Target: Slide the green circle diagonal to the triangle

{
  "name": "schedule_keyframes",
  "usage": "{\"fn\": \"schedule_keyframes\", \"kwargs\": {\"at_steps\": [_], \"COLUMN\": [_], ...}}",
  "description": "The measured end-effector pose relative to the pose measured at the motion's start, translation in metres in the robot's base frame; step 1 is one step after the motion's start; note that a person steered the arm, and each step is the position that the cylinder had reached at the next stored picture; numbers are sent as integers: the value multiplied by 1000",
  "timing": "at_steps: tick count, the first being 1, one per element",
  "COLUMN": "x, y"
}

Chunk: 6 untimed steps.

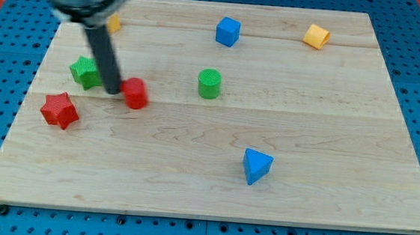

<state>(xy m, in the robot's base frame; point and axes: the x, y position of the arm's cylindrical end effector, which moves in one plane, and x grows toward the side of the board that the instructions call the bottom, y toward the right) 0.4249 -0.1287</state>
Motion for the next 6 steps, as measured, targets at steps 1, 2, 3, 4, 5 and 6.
{"fn": "schedule_keyframes", "kwargs": {"at_steps": [1,2,3,4,5,6], "x": [18,7,-33,-55,-20,5], "y": [10,38,58,141,147,147]}}
